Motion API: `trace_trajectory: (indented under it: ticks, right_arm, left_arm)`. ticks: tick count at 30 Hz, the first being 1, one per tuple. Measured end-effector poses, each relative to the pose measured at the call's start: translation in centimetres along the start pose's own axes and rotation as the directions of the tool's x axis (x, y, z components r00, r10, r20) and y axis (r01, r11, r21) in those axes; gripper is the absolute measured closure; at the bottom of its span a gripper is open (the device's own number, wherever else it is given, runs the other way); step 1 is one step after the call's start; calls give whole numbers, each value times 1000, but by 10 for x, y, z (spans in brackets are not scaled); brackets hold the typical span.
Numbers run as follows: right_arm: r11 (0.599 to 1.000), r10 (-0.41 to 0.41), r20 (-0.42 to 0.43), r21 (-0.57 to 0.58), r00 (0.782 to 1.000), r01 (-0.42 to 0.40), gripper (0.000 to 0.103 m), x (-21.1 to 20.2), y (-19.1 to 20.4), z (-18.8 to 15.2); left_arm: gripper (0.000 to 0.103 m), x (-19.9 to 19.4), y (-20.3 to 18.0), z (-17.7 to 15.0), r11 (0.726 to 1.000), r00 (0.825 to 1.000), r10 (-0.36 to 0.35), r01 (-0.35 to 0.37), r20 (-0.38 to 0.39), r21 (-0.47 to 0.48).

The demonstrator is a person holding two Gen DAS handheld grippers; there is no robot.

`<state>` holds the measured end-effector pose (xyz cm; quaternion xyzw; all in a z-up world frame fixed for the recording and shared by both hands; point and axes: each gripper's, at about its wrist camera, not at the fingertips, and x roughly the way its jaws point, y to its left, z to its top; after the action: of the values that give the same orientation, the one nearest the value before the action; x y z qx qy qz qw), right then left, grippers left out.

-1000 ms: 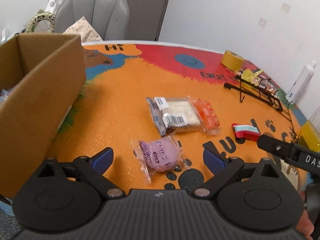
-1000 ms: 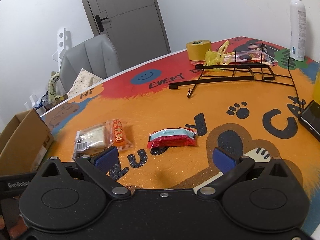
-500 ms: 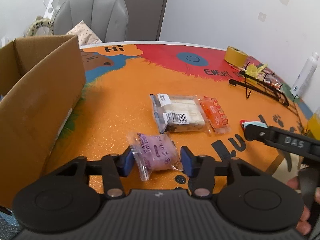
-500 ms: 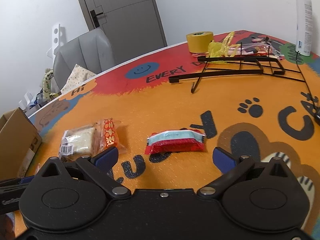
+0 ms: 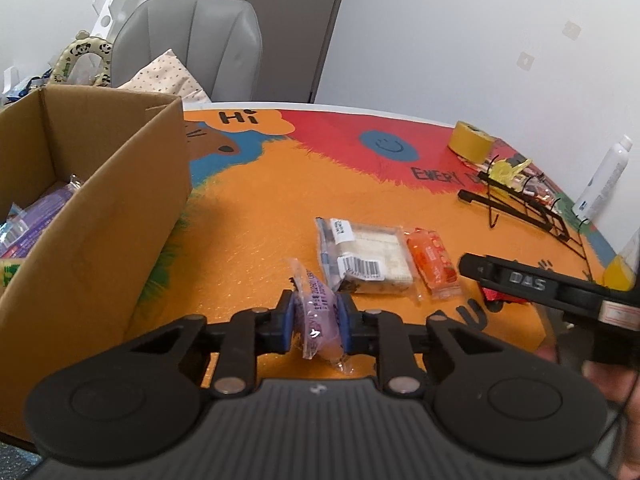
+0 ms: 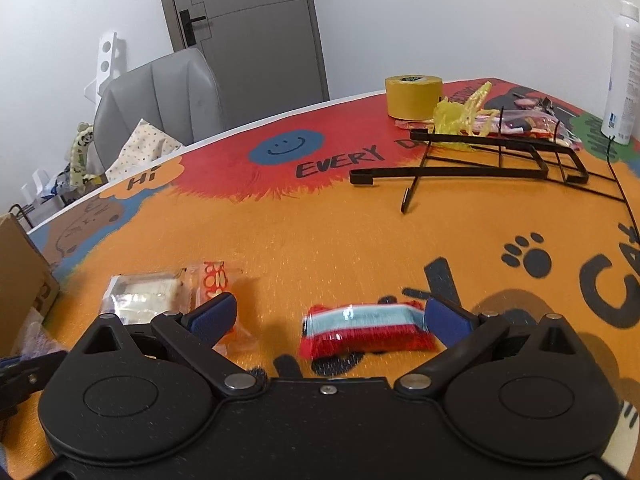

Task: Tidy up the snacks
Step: 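Grasp the pink round packet with the left gripper while the right approaches the red packet, then grasp the red-white packet with the right gripper while the left holds the pink packet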

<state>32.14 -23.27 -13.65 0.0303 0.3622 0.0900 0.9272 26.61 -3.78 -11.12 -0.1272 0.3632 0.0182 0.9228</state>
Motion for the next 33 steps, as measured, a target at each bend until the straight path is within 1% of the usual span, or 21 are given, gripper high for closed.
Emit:
trace_trajectory:
  ticks: [1, 3, 4, 6, 7, 8, 11, 14, 18, 19, 21, 26, 29, 30, 31, 33]
  right_arm:
    - [1000, -12, -1, -6, 1000, 12, 3, 2, 1, 0]
    - [999, -33, -8, -16, 999, 32, 20, 3, 2, -2]
    - [998, -50, 0, -32, 999, 50, 25, 2, 3, -3]
    - [995, -74, 5, -61, 997, 74, 48, -1, 5, -4]
    - [995, -79, 6, -66, 997, 79, 54, -3, 5, -5]
    - [995, -73, 5, -63, 997, 73, 65, -6, 3, -5]
    - [999, -23, -8, -43, 1000, 22, 87, -13, -3, -7]
    - [999, 19, -6, -29, 1000, -19, 89, -21, -8, -13]
    - [999, 48, 6, 11, 999, -48, 89, -29, -18, -15]
    - [998, 51, 10, 21, 999, -51, 92, -31, -21, -14]
    - [998, 59, 19, 34, 998, -59, 103, -34, -27, -10]
    - [995, 85, 38, 56, 996, -87, 103, -37, -35, -5]
    - [995, 78, 8, 65, 997, -78, 102, -37, -36, -6]
    - [994, 82, -8, 73, 997, -81, 93, -37, -36, -7]
    - [993, 88, -14, 76, 996, -86, 87, -37, -36, -8]
    - [995, 78, -6, 61, 997, -77, 52, -40, -31, -11]
  left_arm:
    - [83, -1, 0, 0, 1000, 1000, -6, 6, 1, 0]
    - [84, -3, 1, 0, 1000, 1000, -14, 14, 6, -3]
    - [84, -4, 1, 0, 1000, 1000, -15, 15, 7, -5]
    - [85, -5, 2, 1, 1000, 1000, -17, 17, 9, -10]
    - [85, -6, 3, 1, 1000, 1000, -18, 18, 11, -11]
    - [85, -7, 3, 1, 1000, 1000, -20, 20, 12, -13]
    - [85, -10, 3, 0, 999, 999, -27, 27, 17, -20]
    - [85, -14, 3, -1, 999, 999, -34, 34, 24, -19]
    - [85, -19, 3, -2, 999, 999, -35, 36, 31, -20]
    - [85, -21, 3, -2, 999, 999, -34, 35, 34, -23]
    - [86, -24, 4, 0, 999, 999, -31, 32, 44, -27]
    - [86, -27, 3, 7, 999, 998, -25, 28, 65, -36]
    - [86, -28, 4, 10, 999, 997, -25, 28, 74, -40]
    - [86, -27, 3, 11, 999, 997, -26, 29, 75, -39]
    - [86, -27, 3, 11, 999, 997, -29, 33, 75, -40]
    - [86, -24, 3, 10, 998, 997, -34, 37, 72, -44]
